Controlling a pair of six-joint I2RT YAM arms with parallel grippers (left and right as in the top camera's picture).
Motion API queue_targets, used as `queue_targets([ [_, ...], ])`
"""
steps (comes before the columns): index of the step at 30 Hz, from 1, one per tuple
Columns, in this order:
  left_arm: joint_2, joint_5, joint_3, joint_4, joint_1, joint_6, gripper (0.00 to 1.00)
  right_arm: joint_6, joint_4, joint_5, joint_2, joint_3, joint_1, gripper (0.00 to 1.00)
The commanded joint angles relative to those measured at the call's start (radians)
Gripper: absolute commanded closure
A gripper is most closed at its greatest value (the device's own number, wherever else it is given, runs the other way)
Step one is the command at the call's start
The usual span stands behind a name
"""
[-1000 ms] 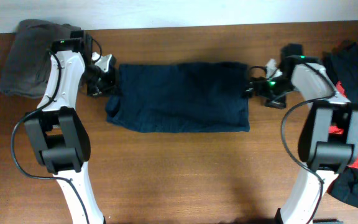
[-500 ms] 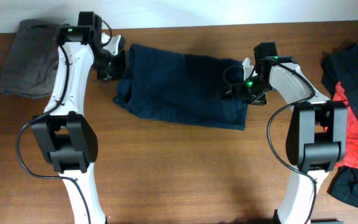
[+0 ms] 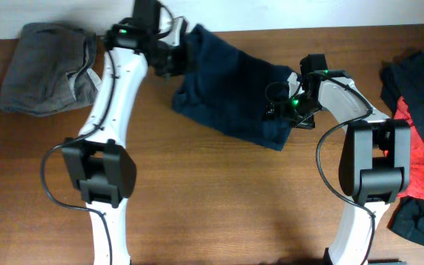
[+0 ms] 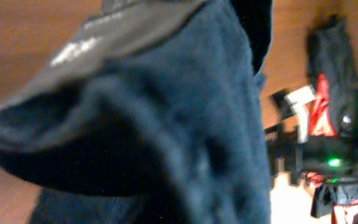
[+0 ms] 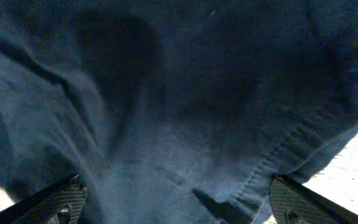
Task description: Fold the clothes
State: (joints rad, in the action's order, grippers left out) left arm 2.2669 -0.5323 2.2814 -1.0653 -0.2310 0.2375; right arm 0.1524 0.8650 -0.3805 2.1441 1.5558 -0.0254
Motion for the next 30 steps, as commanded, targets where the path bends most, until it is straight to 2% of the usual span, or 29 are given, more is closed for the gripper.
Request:
queue_targets([
  [1, 0.001, -0.047, 0.025, 0.089, -0.074, 0.040, 0.98, 0.021, -0.002, -0.009, 0.006, -0.024, -0.009, 0.01],
  [3, 0.001, -0.021, 0.025, 0.139, -0.109, 0.052, 0.98, 0.021, 0.001, -0.009, 0.006, -0.024, -0.009, 0.00],
  [10, 0.005, 0.134, 0.025, 0.175, -0.205, 0.081, 0.98, 0.093, -0.010, -0.008, 0.005, -0.019, 0.000, 0.10],
  [17, 0.040, 0.137, 0.023, 0.183, -0.247, 0.080, 0.98, 0.092, 0.005, -0.008, -0.001, 0.048, 0.032, 0.10],
  [26, 0.105, 0.133, 0.023, 0.190, -0.330, 0.080, 0.97, 0.088, 0.144, -0.005, -0.006, 0.276, 0.174, 0.09],
  [30, 0.126, 0.133, 0.023, 0.217, -0.386, 0.080, 0.98, 0.071, 0.172, -0.008, -0.006, 0.336, 0.213, 0.05],
])
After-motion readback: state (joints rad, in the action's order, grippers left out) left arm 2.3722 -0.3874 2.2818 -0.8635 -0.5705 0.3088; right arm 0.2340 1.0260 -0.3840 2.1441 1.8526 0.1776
